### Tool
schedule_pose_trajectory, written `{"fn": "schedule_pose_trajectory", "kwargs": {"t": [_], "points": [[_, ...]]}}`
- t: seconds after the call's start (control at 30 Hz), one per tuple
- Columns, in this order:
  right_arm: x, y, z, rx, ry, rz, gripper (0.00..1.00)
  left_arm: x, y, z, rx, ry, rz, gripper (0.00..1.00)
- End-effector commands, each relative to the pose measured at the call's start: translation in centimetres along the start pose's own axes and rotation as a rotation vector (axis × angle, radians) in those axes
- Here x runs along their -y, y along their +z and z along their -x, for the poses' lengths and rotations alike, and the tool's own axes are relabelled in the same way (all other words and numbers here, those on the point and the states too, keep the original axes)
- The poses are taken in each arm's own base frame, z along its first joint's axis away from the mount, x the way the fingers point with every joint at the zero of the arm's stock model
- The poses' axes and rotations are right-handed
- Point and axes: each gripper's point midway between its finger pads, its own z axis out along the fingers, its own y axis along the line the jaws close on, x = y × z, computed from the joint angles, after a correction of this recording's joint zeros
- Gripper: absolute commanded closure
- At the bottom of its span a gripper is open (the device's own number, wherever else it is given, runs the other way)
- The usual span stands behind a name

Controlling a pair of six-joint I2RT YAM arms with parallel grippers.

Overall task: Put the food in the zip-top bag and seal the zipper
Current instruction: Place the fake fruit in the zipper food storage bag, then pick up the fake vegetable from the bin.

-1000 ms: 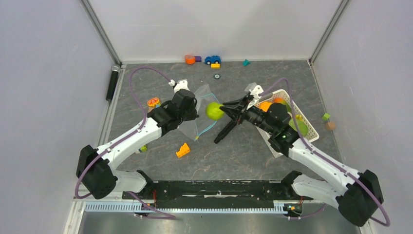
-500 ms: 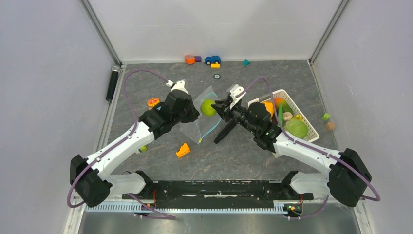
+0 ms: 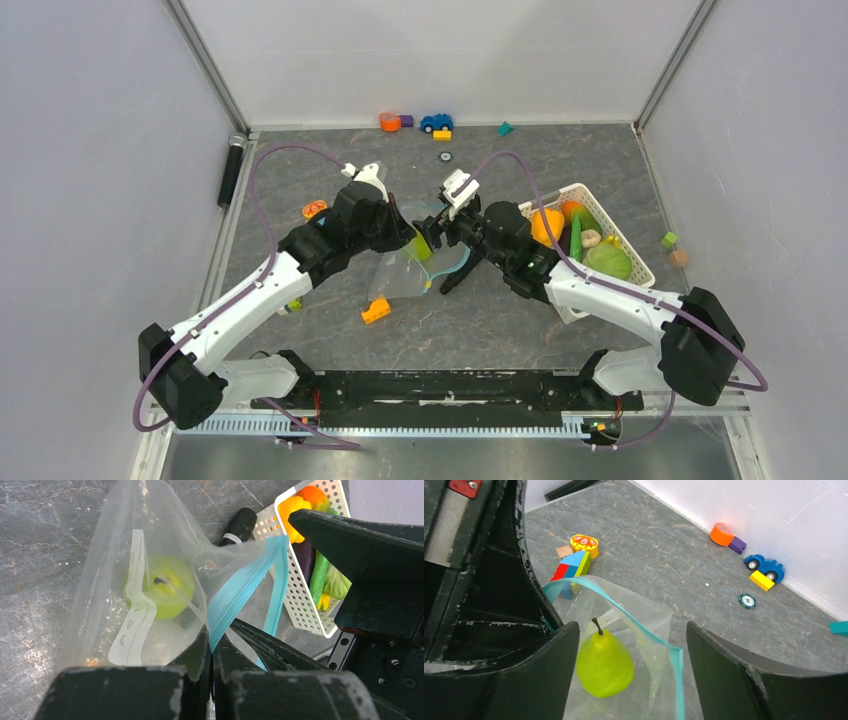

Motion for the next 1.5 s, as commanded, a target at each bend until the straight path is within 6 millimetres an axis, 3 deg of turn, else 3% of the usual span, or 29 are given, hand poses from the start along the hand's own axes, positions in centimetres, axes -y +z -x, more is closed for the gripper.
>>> {"fn": "schedule_pose_trajectory", "kwargs": {"t": [0.0, 0.03, 0.17, 0.33, 0.43, 0.5, 0.53, 0.57, 0.77, 0.97, 1.13, 1.47], "points": [[0.6, -0.5, 2.5, 0.025, -0.012, -0.023, 0.09, 1.4, -1.5, 2.6, 0.089, -0.051, -0.031, 0.98], [0.6, -0.7, 2.8, 0.025, -0.008, -0.022, 0.03, 1.2, -1.4, 2.7, 0.093, -0.050, -0.022, 0.98], [1.0, -2.1, 3.2, 0.006, 0.010, -0.042, 0.02, -0.1, -0.6, 2.7, 0.104, -0.045, 0.042, 0.98], [4.0, -4.8, 2.3, -0.063, 0.060, -0.185, 0.02, -1.4, 0.7, 3.0, 0.114, -0.031, 0.094, 0.98], [7.2, -6.7, 0.6, -0.133, 0.124, -0.308, 0.02, -1.7, 2.0, 2.9, 0.085, -0.009, 0.102, 0.98], [10.2, -8.6, -1.5, -0.205, 0.180, -0.415, 0.02, -1.5, 2.7, 2.6, 0.052, 0.002, 0.093, 0.98], [13.4, -11.2, -3.8, -0.276, 0.221, -0.584, 0.02, -1.6, 3.2, 2.1, 0.012, 0.035, 0.094, 0.98], [14.5, -12.4, -4.6, -0.303, 0.219, -0.654, 0.02, -1.9, 3.3, 1.9, 0.003, 0.048, 0.105, 0.98], [17.9, -18.6, -8.4, -0.421, 0.179, -0.923, 0.02, -4.6, 2.6, 1.0, -0.016, 0.108, 0.206, 0.98], [20.5, -20.3, -11.8, -0.570, 0.152, -1.021, 0.03, -5.3, 1.7, -0.8, -0.030, 0.093, 0.173, 0.98], [22.8, -21.7, -14.8, -0.672, 0.190, -1.105, 0.09, -5.2, 1.2, -1.0, 0.015, 0.084, 0.123, 0.98], [24.6, -20.3, -17.5, -0.672, 0.214, -1.088, 0.30, -4.7, 1.2, -1.8, 0.060, 0.086, 0.022, 0.98]]}}
